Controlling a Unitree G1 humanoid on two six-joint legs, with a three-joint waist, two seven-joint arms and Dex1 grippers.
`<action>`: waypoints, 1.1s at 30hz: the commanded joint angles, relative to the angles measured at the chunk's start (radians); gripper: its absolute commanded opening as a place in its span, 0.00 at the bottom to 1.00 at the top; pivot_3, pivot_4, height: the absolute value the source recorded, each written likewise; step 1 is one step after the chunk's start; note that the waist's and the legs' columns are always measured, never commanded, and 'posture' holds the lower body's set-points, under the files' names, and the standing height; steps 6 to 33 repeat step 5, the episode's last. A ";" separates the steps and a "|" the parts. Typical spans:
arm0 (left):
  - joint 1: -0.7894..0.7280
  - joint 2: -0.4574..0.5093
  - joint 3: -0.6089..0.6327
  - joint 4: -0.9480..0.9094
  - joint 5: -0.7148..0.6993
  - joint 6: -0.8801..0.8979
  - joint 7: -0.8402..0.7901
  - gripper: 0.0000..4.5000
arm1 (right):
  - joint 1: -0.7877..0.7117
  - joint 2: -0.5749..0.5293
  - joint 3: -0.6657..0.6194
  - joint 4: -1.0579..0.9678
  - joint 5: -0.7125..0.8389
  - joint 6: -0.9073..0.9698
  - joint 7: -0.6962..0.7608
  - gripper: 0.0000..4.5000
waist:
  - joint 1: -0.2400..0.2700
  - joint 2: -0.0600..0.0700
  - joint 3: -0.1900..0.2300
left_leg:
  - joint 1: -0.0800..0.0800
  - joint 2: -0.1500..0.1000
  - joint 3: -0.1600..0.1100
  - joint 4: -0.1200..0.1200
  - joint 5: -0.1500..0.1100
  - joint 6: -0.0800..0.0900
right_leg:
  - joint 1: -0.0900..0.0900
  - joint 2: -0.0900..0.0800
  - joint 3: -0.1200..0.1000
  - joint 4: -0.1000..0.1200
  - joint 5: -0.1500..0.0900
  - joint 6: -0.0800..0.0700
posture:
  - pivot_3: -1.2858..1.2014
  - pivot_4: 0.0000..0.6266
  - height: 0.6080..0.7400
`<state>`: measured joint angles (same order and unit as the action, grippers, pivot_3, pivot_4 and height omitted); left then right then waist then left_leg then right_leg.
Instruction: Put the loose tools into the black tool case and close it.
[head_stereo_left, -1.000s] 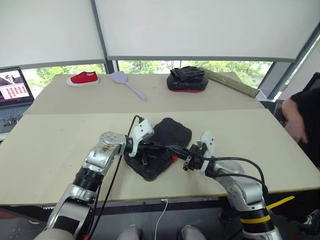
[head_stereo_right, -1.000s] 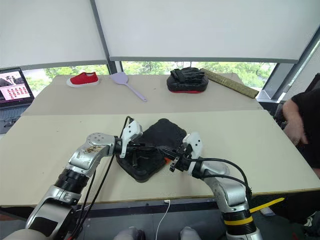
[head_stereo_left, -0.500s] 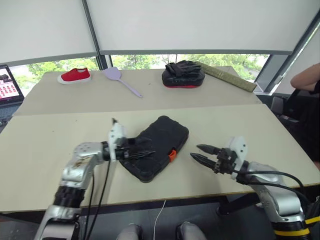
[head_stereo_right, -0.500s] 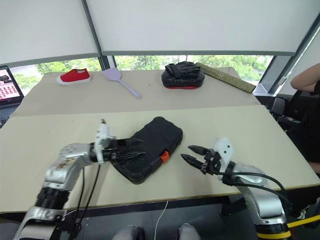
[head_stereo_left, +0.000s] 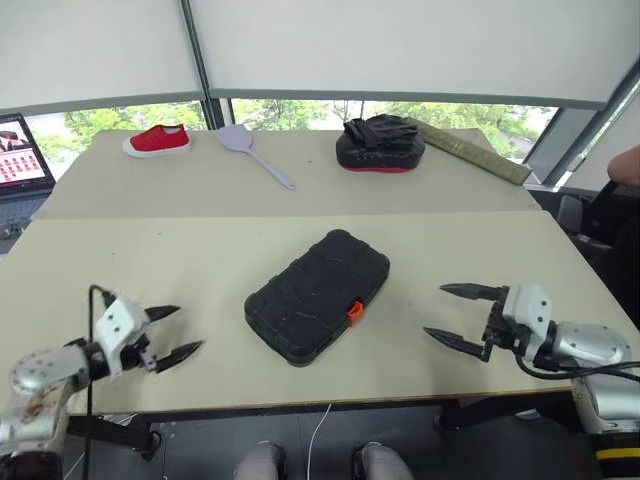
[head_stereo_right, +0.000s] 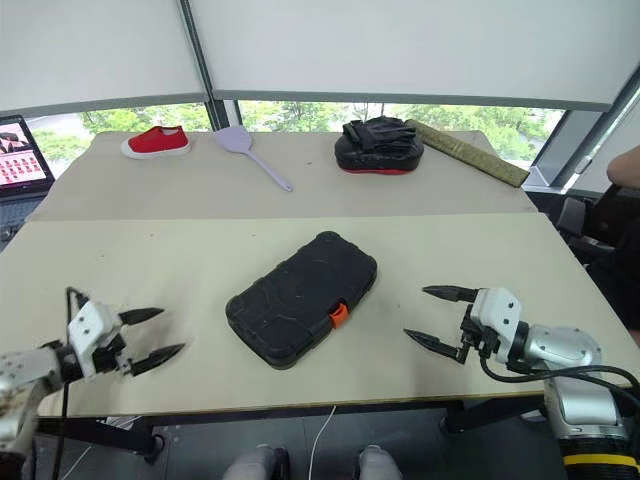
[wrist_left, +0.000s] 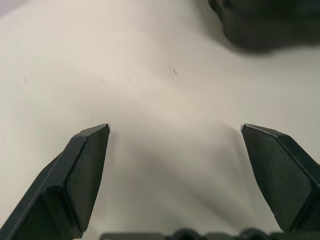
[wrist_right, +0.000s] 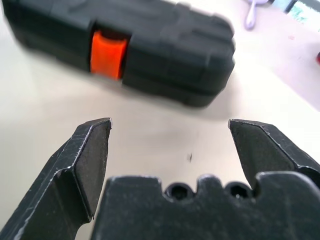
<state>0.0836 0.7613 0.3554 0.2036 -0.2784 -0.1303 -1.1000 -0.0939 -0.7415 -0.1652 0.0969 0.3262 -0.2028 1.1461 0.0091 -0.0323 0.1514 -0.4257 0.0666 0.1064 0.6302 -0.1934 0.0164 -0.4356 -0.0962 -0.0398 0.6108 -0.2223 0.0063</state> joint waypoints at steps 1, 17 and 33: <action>0.011 0.005 0.022 -0.013 0.020 -0.084 0.044 1.00 | 0.005 -0.015 -0.016 0.018 -0.015 -0.068 0.006 0.97 | 0.005 0.001 0.001 | 0.000 0.000 0.001 0.000 0.000 0.000 | 0.000 0.000 0.000 0.000 0.000 0.000 | 0.52 0.24 1.00; -0.004 -0.009 0.005 0.008 0.031 -0.106 0.088 1.00 | 0.011 -0.008 -0.017 0.030 -0.023 -0.081 -0.008 0.97 | 0.005 0.001 0.001 | 0.000 0.002 0.004 0.002 0.000 0.000 | 0.000 0.000 0.000 0.001 -0.003 -0.001 | 0.52 0.24 1.00; -0.004 -0.009 0.005 0.008 0.031 -0.106 0.088 1.00 | 0.011 -0.008 -0.017 0.030 -0.023 -0.081 -0.008 0.97 | 0.005 0.001 0.001 | 0.000 0.002 0.004 0.002 0.000 0.000 | 0.000 0.000 0.000 0.001 -0.003 -0.001 | 0.52 0.24 1.00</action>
